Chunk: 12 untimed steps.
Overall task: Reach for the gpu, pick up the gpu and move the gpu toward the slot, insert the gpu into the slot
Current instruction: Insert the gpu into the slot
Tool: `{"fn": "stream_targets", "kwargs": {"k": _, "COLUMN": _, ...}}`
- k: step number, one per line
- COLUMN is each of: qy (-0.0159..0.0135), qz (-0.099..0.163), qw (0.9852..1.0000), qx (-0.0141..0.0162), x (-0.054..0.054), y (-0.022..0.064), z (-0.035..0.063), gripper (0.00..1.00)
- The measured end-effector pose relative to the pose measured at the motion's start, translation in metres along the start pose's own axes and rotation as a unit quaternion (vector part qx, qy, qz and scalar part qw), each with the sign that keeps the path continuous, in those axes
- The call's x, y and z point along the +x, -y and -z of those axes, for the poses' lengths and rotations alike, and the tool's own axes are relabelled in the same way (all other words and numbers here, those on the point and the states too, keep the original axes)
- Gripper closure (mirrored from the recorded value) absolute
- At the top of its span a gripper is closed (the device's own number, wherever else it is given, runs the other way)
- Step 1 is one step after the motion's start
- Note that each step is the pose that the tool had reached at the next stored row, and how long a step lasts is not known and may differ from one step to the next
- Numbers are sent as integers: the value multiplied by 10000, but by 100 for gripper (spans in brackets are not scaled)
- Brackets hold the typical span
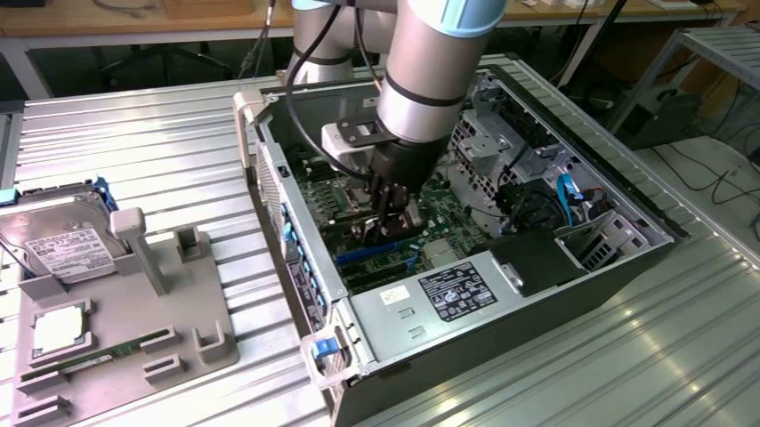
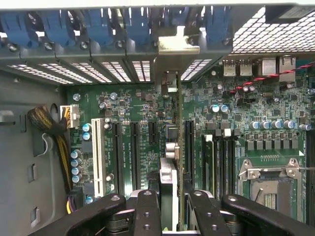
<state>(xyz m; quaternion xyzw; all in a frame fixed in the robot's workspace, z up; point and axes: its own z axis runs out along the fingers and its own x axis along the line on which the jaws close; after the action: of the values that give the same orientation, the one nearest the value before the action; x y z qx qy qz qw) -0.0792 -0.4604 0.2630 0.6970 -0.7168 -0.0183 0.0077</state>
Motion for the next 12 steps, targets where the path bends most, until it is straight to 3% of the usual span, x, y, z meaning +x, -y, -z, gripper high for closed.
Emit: {"fn": "stream_targets", "kwargs": {"k": 12, "qy": -1, "qz": 0, "qw": 10000, "qx": 0, "x": 3, "y": -35, "z": -115, "gripper": 73}}
